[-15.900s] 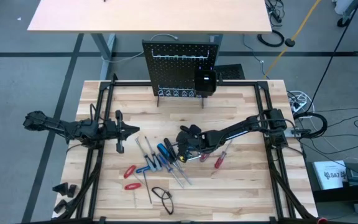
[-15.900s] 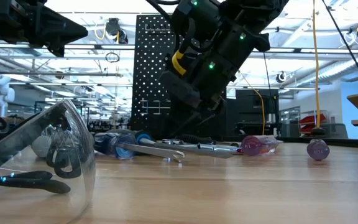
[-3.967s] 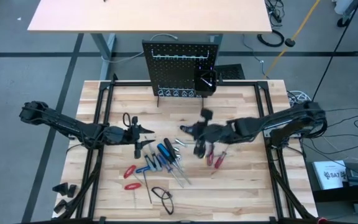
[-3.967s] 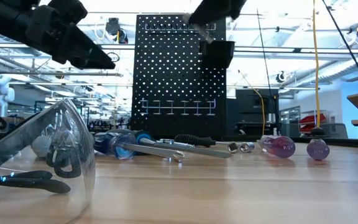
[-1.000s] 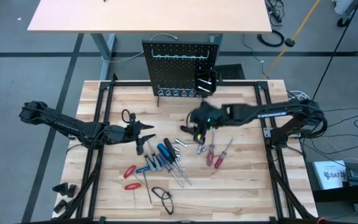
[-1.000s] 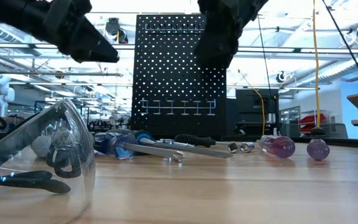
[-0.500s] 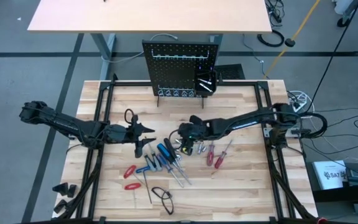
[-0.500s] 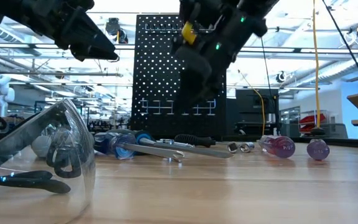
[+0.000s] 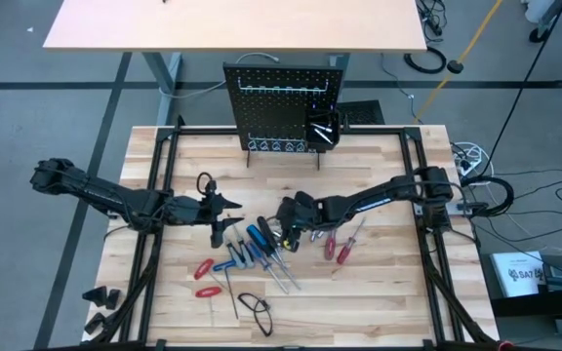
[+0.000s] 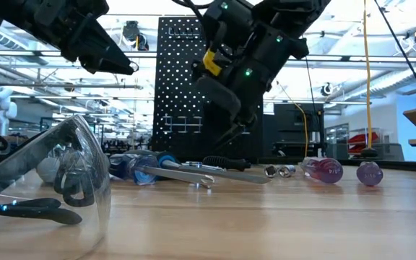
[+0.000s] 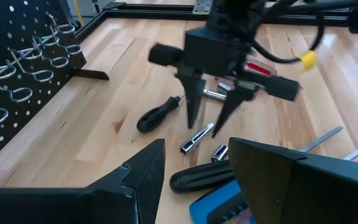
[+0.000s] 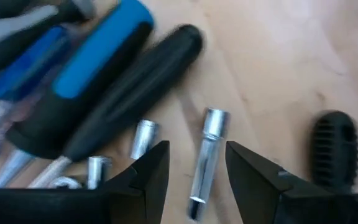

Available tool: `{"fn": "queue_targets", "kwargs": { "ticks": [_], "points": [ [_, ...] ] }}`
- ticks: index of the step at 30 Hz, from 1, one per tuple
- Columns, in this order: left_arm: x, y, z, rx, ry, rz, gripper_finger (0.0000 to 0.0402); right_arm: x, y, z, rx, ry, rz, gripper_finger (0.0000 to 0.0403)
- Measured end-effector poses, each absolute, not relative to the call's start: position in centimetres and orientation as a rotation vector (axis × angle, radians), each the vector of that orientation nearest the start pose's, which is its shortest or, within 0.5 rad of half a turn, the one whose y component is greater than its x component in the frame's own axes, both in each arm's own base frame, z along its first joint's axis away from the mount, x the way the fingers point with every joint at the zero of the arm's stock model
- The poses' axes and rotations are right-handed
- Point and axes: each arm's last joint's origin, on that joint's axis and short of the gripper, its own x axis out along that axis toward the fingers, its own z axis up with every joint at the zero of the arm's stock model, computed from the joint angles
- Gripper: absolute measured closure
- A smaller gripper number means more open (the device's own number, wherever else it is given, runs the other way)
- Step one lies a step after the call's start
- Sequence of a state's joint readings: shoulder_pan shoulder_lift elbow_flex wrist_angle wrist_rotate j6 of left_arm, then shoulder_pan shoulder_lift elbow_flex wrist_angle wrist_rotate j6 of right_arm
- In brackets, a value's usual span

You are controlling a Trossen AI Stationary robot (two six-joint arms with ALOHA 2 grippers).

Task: Hang tools onto peg board
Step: Put the extension bar into the black bin on the pegboard

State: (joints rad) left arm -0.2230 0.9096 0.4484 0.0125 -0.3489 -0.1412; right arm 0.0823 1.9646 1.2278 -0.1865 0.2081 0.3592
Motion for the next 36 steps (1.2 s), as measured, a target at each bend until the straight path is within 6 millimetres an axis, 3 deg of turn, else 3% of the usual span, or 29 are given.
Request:
{"fn": "queue_targets", "kwargs": {
  "ticks": [18,25,28,33,36],
  "points": [
    [18.7,-3.2,21.6,0.004,0.421,0.150,0.0217,40.1,4.1,14.0,0.169,0.849,-0.412,0.0254],
    [18.7,-3.2,21.5,0.005,0.421,0.150,0.0217,40.3,4.3,11.7,0.198,0.888,-0.435,0.0257],
    [18.7,-3.2,21.6,0.004,0.421,0.150,0.0217,40.4,4.5,11.1,0.209,0.894,-0.446,0.0284],
    [18.7,-3.2,21.6,0.004,0.420,0.150,0.0217,40.4,4.7,10.7,0.226,0.908,-0.436,0.0375],
    [18.7,-3.2,21.6,0.004,0.420,0.150,0.0217,40.3,4.7,10.8,0.224,0.906,-0.438,0.0377]
  ]
}}
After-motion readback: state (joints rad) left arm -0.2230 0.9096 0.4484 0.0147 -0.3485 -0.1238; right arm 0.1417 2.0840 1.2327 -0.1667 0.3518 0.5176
